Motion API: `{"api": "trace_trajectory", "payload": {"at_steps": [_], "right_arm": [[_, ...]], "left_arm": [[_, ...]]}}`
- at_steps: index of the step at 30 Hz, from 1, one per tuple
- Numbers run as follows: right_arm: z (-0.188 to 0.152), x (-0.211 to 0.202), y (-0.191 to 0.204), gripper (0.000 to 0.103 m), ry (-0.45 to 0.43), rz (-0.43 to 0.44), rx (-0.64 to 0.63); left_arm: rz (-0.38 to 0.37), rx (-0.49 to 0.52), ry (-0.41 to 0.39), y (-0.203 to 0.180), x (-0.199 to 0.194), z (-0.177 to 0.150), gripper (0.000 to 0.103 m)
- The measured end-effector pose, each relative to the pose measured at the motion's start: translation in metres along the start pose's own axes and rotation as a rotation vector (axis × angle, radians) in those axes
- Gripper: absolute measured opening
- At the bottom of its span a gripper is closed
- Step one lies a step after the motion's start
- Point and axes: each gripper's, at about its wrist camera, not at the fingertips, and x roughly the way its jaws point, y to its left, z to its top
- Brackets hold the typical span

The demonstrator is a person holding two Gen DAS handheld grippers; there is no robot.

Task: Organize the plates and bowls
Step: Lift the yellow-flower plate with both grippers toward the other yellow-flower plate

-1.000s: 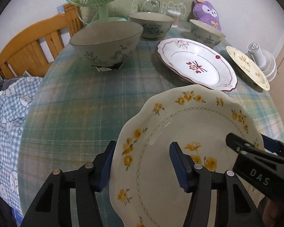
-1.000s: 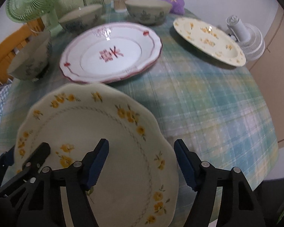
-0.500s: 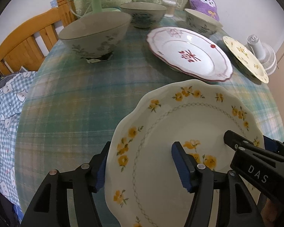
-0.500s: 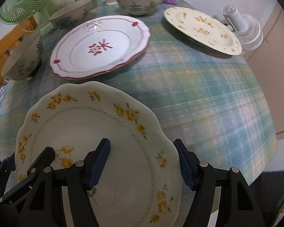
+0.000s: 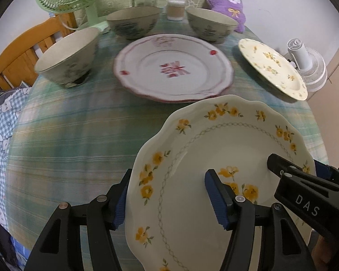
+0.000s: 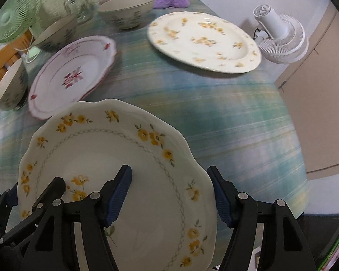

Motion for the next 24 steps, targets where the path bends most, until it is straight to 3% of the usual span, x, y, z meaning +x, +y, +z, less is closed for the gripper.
{"api": "trace_trajectory", "payload": {"at_steps": [10, 24], "right_arm": [[0.029, 0.019, -0.067, 0.071, 0.011, 0.002, 0.001], [0.041, 0.037, -0.088, 0.073, 0.037, 0.075, -0.045]], "left_arm": [[0.003, -0.011, 0.012, -0.067, 0.021, 0.020, 0.063], [0.043, -0.087, 0.021, -0.084, 0.034, 0.024, 0.066]]}}
